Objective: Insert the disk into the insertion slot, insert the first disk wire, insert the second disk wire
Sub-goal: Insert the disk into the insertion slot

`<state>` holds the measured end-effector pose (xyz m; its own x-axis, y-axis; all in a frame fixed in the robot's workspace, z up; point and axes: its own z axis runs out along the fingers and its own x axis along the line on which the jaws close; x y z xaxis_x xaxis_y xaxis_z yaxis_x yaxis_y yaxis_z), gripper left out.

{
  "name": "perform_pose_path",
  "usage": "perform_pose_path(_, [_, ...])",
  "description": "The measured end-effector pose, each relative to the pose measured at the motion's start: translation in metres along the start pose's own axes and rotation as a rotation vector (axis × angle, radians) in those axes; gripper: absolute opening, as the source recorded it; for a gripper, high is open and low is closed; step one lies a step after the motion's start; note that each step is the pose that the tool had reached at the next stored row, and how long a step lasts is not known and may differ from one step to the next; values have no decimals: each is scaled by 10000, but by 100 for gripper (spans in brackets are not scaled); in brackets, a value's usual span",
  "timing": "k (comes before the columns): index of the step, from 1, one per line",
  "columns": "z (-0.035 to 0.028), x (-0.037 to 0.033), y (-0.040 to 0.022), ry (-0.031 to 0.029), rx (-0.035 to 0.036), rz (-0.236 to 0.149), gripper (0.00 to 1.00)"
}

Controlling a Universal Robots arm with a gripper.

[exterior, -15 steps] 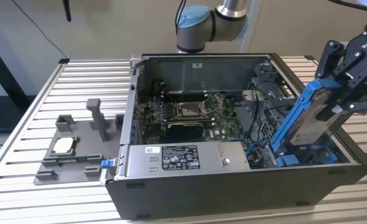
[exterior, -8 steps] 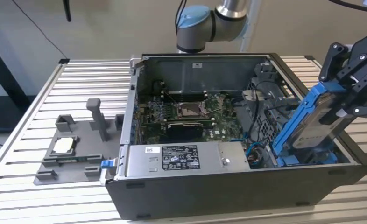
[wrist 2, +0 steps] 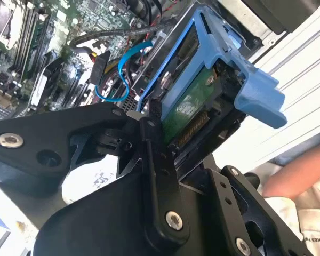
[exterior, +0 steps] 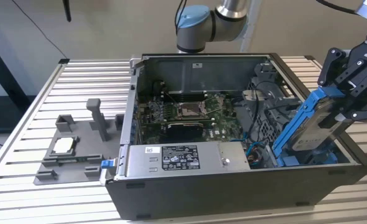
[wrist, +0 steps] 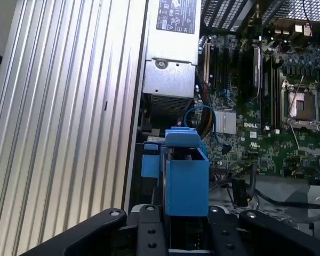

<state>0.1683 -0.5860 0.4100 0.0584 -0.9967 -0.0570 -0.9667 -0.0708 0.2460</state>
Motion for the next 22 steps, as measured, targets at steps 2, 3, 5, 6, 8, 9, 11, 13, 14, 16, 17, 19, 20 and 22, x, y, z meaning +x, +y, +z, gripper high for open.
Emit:
perform_pose_path(2, [27, 1, 6, -11, 30, 31, 32])
perform_pose_path(3, [41, 1, 11, -16, 44, 49, 32])
perform_pose_path(5, [73, 1, 24, -30, 63, 99, 32])
perform_pose_path(6, [87, -1, 30, -34, 70, 117, 32])
perform_pose_path(8, [121, -8, 47, -55, 76, 157, 32])
perform_pose_path(9, [141, -15, 56, -67, 78, 176, 32])
perform_pose_path(11, [172, -27, 71, -97, 81, 205, 32])
perform_pose_path(13, [193, -36, 81, -199, 87, 209, 32])
perform_pose_path(14, [198, -40, 85, -257, 91, 208, 32])
perform_pose_path(16, [213, -51, 85, -366, 96, 212, 32])
perform_pose_path(17, [221, -57, 83, -388, 99, 219, 32])
perform_pose_path(19, [247, -63, 75, -422, 102, 224, 32])
perform_pose_path(20, [253, -65, 72, -445, 103, 219, 33])
perform_pose_path(22, [247, -67, 72, -463, 106, 217, 33])
